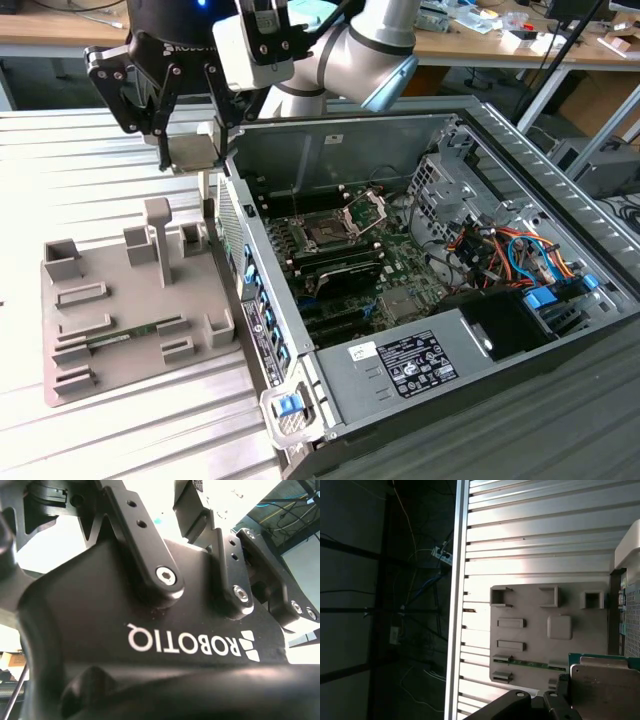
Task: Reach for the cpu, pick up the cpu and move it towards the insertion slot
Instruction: 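Pick up the cpu and move it towards the insertion slot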
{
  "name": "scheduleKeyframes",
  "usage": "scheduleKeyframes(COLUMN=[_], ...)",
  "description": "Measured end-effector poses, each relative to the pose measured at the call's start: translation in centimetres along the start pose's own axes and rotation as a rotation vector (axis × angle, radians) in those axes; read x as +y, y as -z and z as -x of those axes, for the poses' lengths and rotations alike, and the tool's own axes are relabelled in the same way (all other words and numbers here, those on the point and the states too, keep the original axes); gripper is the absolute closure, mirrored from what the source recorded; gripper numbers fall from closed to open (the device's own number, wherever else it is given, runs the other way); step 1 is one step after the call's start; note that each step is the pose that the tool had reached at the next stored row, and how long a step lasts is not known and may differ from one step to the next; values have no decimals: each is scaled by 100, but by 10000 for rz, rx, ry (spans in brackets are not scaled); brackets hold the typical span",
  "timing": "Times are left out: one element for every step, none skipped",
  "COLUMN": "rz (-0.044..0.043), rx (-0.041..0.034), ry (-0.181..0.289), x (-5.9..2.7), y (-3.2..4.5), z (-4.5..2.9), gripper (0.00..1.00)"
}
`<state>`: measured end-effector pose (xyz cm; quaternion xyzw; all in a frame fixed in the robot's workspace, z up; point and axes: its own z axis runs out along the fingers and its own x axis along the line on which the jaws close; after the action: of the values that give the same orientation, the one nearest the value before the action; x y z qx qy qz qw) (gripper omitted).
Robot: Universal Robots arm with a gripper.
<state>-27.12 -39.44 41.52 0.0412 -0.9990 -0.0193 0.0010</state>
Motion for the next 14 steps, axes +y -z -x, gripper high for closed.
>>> scheduleKeyframes(rz=[0,0,0,0,0,0,0,0,0,1,0,1,0,0], rx=[0,0,0,1,0,0,0,0,0,0,1,0,0,0], ry=[-1,-1,0,0,1,0,-1,-1,0,0,0,0,0,0], x=[0,0,-1,-1,-2,-2,-3,-4,-4,-5,-6,-6,-7,-7], y=[0,0,0,0,0,0,0,0,-1,-1,-1,-1,-1,-1], z=[3,7,10,17,24,28,33,44,50,57,67,73,82,88], gripper=[45,45,45,45,45,45,45,45,45,45,45,45,45,45])
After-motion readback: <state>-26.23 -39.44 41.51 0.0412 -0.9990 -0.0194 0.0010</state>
